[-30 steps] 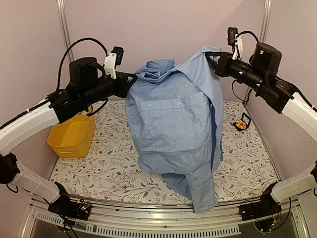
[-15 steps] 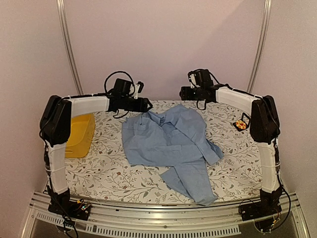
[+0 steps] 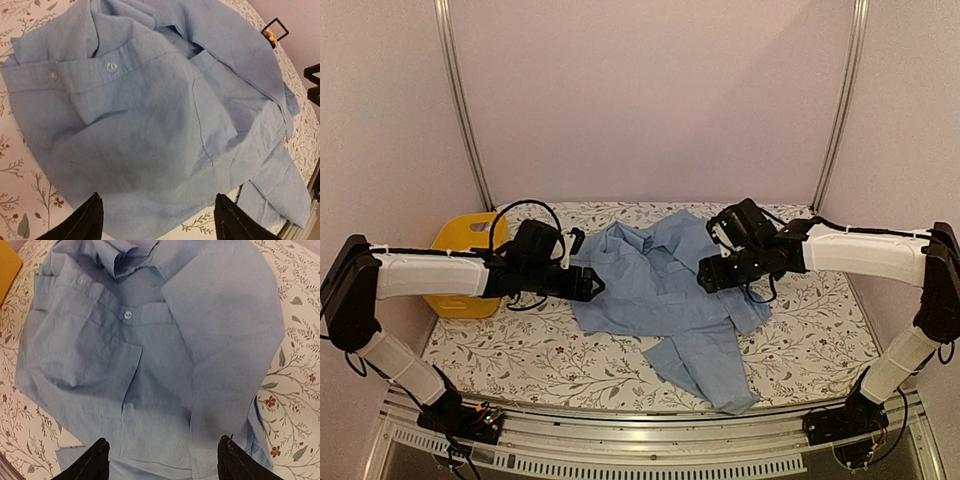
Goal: Pin the brooch onto the clothing
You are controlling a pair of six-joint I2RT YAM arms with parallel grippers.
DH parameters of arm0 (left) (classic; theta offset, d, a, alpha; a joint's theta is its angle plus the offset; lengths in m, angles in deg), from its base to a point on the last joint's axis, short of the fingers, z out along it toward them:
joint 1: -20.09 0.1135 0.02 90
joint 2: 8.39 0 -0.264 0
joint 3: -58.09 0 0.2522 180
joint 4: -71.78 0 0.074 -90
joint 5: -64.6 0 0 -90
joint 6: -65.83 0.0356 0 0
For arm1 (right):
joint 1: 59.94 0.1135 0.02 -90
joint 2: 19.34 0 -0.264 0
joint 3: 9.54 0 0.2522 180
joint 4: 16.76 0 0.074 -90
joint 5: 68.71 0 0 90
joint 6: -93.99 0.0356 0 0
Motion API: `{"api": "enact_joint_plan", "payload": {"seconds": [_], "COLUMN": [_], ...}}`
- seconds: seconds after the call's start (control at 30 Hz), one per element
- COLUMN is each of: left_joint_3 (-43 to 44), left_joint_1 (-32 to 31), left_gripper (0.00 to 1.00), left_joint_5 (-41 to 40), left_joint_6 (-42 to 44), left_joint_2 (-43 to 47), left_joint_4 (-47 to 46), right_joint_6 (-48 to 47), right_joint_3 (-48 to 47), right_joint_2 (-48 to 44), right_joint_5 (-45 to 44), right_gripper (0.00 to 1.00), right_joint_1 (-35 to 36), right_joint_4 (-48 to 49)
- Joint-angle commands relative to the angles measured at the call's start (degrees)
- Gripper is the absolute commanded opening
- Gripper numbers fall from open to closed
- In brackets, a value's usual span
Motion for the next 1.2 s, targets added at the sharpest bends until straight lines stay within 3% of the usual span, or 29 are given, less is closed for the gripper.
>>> {"api": "enact_joint_plan", "payload": {"seconds": [0.0,0.2,0.43,0.47,0.53,0.6,0.67,0.7,0.87,0.97,1.17], "left_joint_3": [-6.8,-8.4,-6.1,-6.0,-5.5,-5.7,-5.4,-4.7,6.4,17.6,45.3], "left_joint_1": [-0.6,-3.6,-8.3,-8.4,-8.5,-8.6,-8.6,-8.5,-7.1,-1.2,5.8], "left_gripper": [0.77,0.96,0.96,0.94,0.82,0.5,0.11,0.0,0.0,0.0,0.0], "left_joint_5": [-4.0,-7.4,-9.9,-11.3,-13.6,-13.9,-14.2,-14.9,-25.1,-24.9,-28.9], "left_joint_6": [-5.4,-4.5,-4.4,-4.9,-4.7,-3.6,-2.2,-1.0,11.5,18.0,30.1], "left_joint_2": [3.3,-2.4,-10.4,-11.0,-11.6,-10.9,-9.1,-7.9,-2.2,-3.0,-9.0], "left_joint_4": [0.7,1.6,4.0,5.2,7.1,7.3,7.5,7.9,11.2,14.9,18.8], "right_joint_6": [12.5,22.2,26.9,27.0,26.1,24.8,22.9,22.0,12.9,4.8,-7.5], "right_joint_3": [11.3,18.0,22.0,22.0,21.4,19.7,16.9,15.3,4.2,-9.2,-42.7], "right_joint_2": [-3.3,0.7,4.3,4.6,4.8,3.9,2.4,1.0,-3.9,-2.4,9.5], "right_joint_5": [-0.3,-0.1,3.4,4.4,5.7,4.9,3.2,2.7,2.3,4.0,12.1], "right_gripper": [0.75,0.79,0.75,0.69,0.46,0.21,0.03,0.0,0.0,0.0,0.0], "right_joint_1": [5.5,10.1,10.9,11.0,11.0,11.0,10.5,9.7,1.4,-5.5,-15.4], "right_joint_4": [-4.3,-3.8,0.9,2.1,2.9,2.8,1.8,1.2,1.4,1.7,0.4]}}
